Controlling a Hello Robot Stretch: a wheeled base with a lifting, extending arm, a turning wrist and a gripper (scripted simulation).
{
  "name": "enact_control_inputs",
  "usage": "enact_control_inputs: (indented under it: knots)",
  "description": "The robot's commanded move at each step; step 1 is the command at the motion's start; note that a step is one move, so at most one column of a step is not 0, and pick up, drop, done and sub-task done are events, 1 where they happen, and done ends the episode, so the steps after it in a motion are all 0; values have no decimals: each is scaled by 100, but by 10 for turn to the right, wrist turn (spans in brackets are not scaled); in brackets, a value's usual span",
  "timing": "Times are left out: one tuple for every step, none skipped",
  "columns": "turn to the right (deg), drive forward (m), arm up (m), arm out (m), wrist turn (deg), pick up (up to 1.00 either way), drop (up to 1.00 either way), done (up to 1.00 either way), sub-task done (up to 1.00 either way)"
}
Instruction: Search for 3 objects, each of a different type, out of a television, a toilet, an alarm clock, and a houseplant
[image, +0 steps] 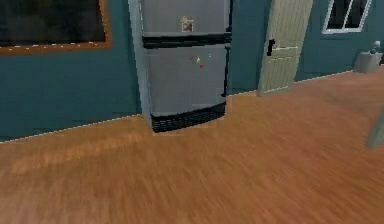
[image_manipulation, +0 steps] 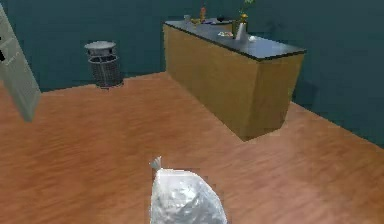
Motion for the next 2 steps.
enact_control_inputs:
  knots:
    - [0, 55, 0, 0, 0, 0, 0, 0, 0]
    - [390, 0, 0, 0, 0, 0, 0, 0, 0]
